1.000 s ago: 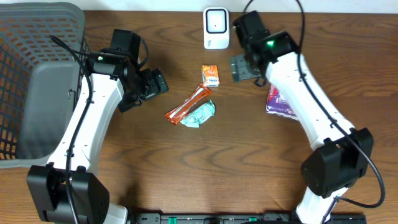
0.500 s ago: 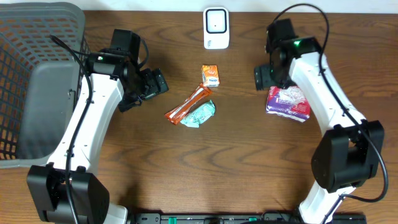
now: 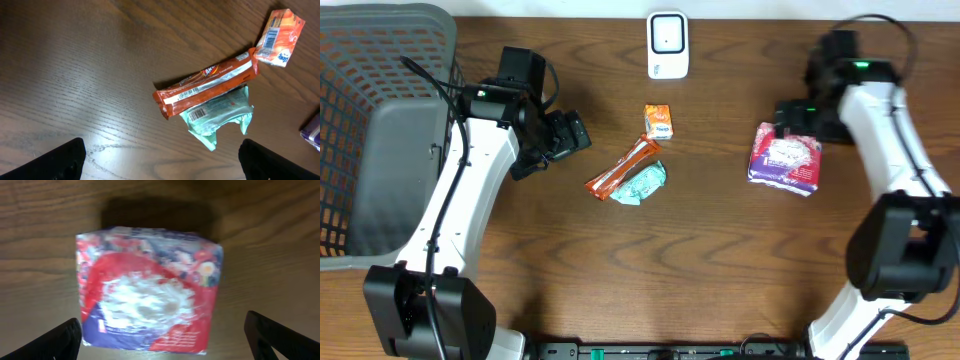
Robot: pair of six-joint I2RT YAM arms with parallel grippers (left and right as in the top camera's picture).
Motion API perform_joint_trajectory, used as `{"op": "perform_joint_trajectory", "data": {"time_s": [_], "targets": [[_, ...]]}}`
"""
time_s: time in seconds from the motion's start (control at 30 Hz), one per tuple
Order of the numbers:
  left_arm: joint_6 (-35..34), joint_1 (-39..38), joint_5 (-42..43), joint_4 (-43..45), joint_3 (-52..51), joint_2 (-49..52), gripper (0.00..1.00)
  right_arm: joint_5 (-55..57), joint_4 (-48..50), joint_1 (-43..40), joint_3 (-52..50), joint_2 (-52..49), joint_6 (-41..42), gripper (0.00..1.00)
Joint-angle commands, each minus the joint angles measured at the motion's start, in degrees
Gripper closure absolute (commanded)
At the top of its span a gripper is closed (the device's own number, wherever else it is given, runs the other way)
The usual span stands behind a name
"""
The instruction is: Scan the item barcode
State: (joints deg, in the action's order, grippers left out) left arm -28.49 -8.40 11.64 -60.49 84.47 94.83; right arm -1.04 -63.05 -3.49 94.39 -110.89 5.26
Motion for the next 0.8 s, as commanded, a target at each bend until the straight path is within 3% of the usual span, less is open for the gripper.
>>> {"op": "perform_joint_trajectory", "data": {"time_s": [0.0,0.23,0.47,0.53,0.6,0.63,0.77], "targets": [[0.3,0.1,-0.6,-0.3,0.6,0.3,0.02,-15.1,0.1,-5.9,-1.4,-0.5,-6.6,0.01],[0.3,0.1,-0.6,-0.3,0.6,0.3,0.02,-25.2,6.3,-13.2,-9.6,-1.3,-10.0,0.04],[0.3,0.1,-0.6,-0.3,0.6,0.3,0.02,-33.0,16.2,-14.1,-18.6,-2.6,-10.3,0.07],[0.3,0.1,-0.6,-0.3,0.6,0.3,0.02,-34.3,18.1,-13.7,-20.3,-2.7,-10.3,0.12],[0.3,0.1,-0.6,-0.3,0.6,0.3,0.02,-34.5,19.5,-13.4,-21.5,-2.7,-10.3,0.28],[0.3,0.1,-0.6,-0.3,0.6,0.3,0.02,-34.4,20.1,-13.3,-22.0,-2.7,-10.3,0.48],[0.3,0.1,-0.6,-0.3,0.6,0.3,0.02,-34.4,20.2,-12.3,-22.3,-2.6,-10.0,0.99]]}}
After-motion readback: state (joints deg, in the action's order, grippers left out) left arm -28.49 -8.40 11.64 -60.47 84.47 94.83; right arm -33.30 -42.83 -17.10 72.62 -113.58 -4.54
